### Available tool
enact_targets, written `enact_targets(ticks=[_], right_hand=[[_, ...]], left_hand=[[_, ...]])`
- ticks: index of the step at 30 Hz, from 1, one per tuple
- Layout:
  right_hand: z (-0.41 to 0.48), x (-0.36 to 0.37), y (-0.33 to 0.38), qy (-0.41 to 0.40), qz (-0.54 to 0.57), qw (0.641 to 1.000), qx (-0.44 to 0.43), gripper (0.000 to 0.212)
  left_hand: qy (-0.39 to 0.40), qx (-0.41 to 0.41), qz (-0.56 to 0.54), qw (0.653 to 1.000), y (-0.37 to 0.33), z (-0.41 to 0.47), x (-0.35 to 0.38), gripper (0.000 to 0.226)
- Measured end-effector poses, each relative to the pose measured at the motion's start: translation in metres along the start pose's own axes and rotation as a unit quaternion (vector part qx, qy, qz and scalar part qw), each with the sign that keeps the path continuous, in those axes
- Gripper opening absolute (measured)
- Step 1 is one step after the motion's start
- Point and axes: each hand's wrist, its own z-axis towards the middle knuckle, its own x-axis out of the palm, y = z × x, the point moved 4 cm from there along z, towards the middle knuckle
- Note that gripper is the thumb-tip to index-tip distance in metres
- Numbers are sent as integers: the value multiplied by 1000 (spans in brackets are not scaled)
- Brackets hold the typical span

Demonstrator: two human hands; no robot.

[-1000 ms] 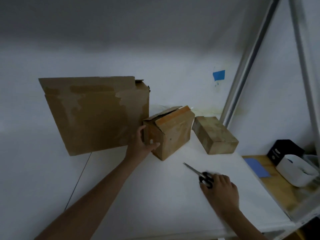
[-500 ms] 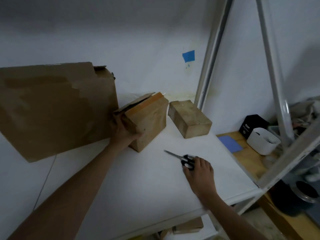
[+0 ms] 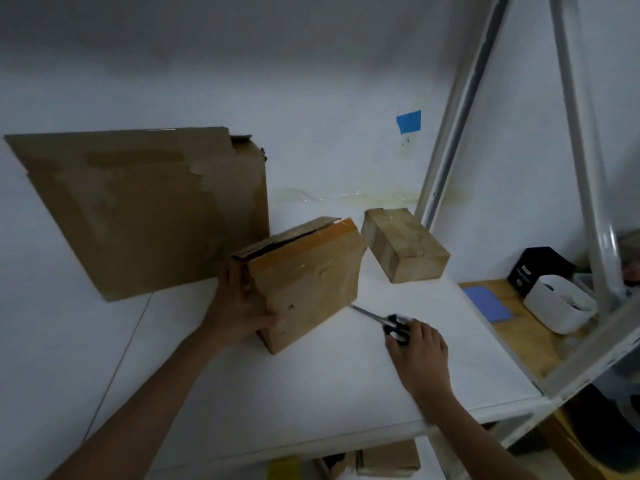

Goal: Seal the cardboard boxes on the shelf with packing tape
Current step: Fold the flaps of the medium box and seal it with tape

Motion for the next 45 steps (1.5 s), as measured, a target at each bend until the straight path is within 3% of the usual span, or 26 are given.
enact_targets(ticks=[7, 14, 18, 21, 23, 25, 27, 29, 32, 36, 45], right_hand=[[-2, -4, 2, 2, -12, 1000, 12, 38], [-6, -11, 1, -26, -52, 996, 68, 56], [-6, -16, 5, -33, -25, 997, 67, 57], [-5, -24, 16, -46, -3, 999, 21, 51], [-4, -34, 35, -34, 75, 996, 21, 42], [0, -50, 70, 1, 243, 970, 35, 49], [3, -70, 115, 56, 415, 908, 18, 48], [4, -85, 153, 104, 486, 868, -6, 46], [9, -92, 177, 119, 501, 857, -21, 46], [11, -88, 175, 149, 555, 818, -6, 30], [0, -81, 164, 177, 548, 817, 9, 31]], left_hand=[[49, -13, -52, 997, 22, -66, -44, 133], [92, -29, -64, 993, 32, -103, -79, 136], [-10, -41, -98, 994, 15, -115, -84, 110], [-95, -38, -118, 988, 0, -123, -86, 83], [-128, -33, -142, 981, -5, -127, -82, 70], [-150, -25, -157, 976, -10, -130, -78, 58], [-159, -13, -158, 975, -14, -132, -75, 43], [-159, -8, -149, 976, -18, -132, -74, 32], [-171, 2, -132, 976, -20, -133, -78, 16], [-163, -12, -120, 979, -11, -137, -76, 23], [-206, -5, -66, 976, -14, -151, -66, 25]])
